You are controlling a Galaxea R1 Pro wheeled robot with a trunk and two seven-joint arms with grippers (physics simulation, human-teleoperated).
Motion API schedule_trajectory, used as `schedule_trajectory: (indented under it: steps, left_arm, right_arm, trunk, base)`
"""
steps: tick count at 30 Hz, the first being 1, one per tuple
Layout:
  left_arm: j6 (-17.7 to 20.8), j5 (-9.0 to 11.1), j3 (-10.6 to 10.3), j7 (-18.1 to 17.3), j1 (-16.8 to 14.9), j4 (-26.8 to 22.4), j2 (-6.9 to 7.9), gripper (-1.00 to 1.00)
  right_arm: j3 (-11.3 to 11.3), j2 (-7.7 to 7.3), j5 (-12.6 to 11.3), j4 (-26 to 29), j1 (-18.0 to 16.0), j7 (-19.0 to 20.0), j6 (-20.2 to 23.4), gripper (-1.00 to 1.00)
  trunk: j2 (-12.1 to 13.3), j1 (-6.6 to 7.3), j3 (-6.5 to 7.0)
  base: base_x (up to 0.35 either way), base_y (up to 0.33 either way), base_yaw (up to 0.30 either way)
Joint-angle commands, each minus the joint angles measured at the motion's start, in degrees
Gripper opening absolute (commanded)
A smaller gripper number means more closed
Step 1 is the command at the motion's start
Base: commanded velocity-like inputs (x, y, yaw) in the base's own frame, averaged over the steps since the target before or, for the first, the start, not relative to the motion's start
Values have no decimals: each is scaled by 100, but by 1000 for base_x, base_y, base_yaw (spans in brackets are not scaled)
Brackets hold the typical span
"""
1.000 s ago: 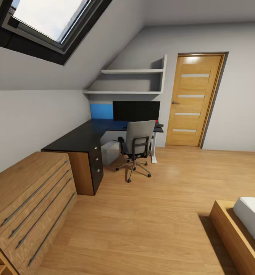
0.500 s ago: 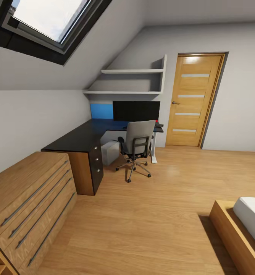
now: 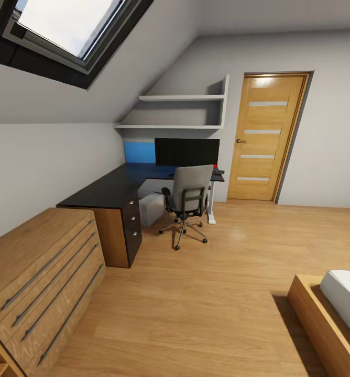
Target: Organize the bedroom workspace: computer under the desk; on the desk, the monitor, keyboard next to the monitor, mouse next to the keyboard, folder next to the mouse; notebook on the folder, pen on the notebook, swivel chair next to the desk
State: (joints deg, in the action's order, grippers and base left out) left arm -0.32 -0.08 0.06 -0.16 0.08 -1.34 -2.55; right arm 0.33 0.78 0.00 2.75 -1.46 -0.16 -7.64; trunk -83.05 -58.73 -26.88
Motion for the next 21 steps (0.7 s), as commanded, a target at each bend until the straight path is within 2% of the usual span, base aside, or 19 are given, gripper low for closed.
schedule_trajectory:
  steps: [1, 13, 14, 21]
  left_arm:
    - [-3, -1, 1, -2, 1, -6, 0, 100]
    - [-6, 0, -10, -3, 0, -10, 0, 100]
    - [-7, 0, -11, -4, 0, -11, 0, 100]
    - [-12, -2, -18, -6, 1, -30, 0, 100]
  right_arm:
    - [6, 1, 0, -8, -3, -2, -52, 100]
    - [11, 1, 0, -3, -3, -2, -438, 100]
    - [11, 1, 0, -3, -3, -2, -607, 100]
    - [7, 1, -2, -14, -3, -2, -607, 100]
  trunk:
    - [-3, 0, -5]
    - [-3, 0, -5]
    - [-3, 0, -5]
    - [-3, 0, -5]
  base:
    - [0, 0, 0]
    - [0, 0, 0]
    - [0, 0, 0]
    - [0, 0, 0]
